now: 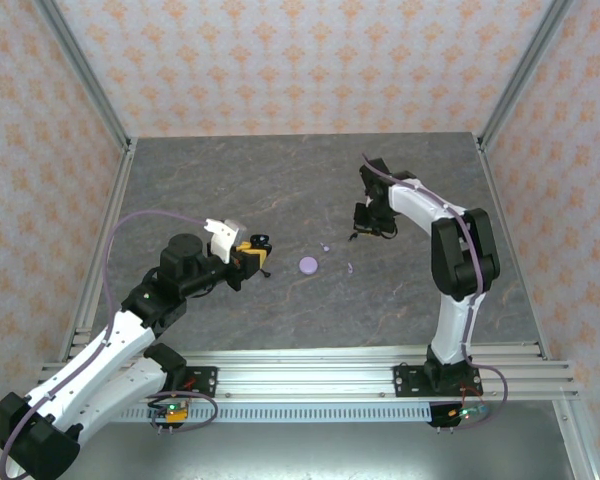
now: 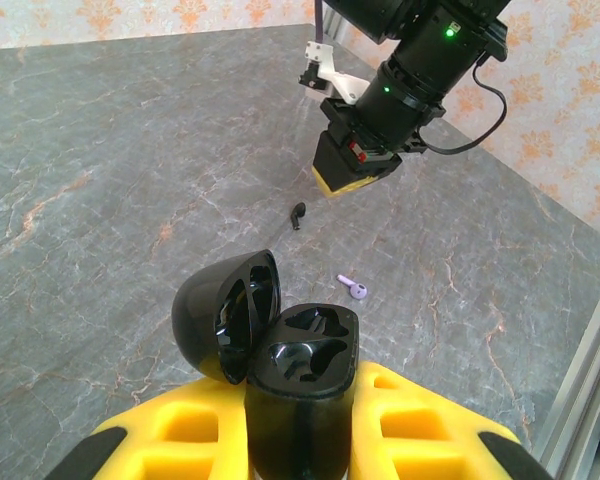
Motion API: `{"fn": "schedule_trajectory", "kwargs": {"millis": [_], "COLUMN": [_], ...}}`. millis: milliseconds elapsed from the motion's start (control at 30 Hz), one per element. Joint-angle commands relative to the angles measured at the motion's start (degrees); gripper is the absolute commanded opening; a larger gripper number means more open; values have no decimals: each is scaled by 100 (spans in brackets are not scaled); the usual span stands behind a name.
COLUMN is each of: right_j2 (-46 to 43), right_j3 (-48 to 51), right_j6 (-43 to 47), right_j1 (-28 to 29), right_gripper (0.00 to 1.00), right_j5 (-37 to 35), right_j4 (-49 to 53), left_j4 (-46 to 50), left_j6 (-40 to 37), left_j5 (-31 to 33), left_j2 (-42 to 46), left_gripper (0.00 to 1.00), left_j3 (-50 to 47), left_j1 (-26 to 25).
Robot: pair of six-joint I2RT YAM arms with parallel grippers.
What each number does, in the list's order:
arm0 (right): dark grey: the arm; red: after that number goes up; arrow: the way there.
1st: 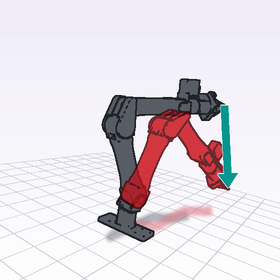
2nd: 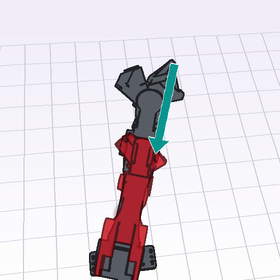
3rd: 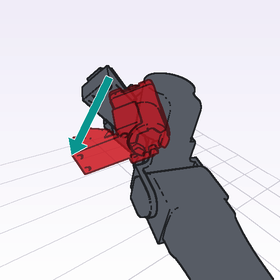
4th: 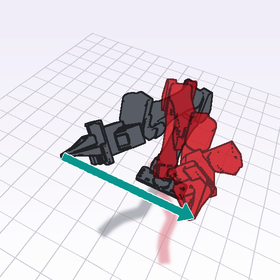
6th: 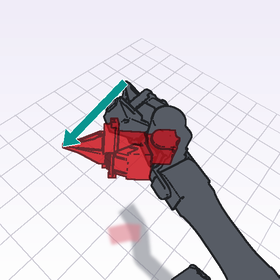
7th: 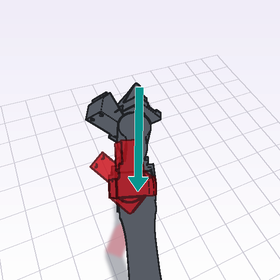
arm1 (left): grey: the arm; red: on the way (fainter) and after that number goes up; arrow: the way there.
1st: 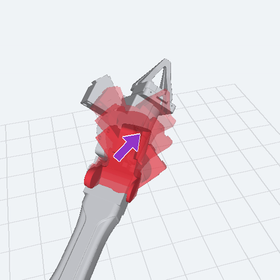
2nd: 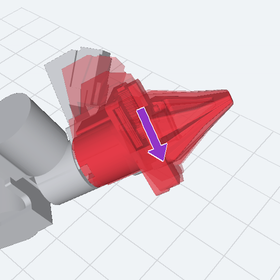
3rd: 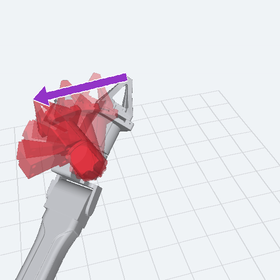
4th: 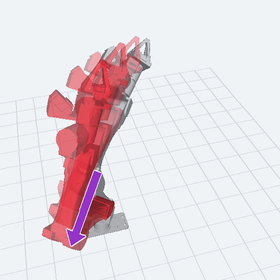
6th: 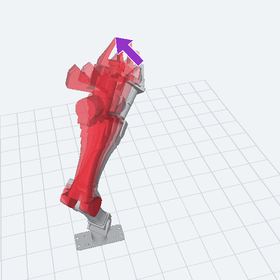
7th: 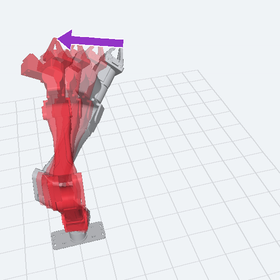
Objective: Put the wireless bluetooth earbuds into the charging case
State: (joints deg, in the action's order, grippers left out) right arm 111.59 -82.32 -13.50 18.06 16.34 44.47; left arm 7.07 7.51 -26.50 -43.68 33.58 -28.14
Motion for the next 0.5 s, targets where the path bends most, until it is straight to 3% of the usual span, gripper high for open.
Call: {"fn": "schedule_trajectory", "kwargs": {"millis": [0,467], "right_j2": [213,702], "right_j3": [-49,-371], "right_j6": [-131,-195], "right_j1": [4,4], "right_gripper": [8,7], "right_j5": [-195,-52], "right_j4": [84,-18], "left_j4": [-87,-57], "left_j6": [8,-1], "left_j5": [66,75], "left_j2": [-17,-35], "left_gripper": [11,11], "left_j3": [122,149], "left_j1": [-35,-34]}}
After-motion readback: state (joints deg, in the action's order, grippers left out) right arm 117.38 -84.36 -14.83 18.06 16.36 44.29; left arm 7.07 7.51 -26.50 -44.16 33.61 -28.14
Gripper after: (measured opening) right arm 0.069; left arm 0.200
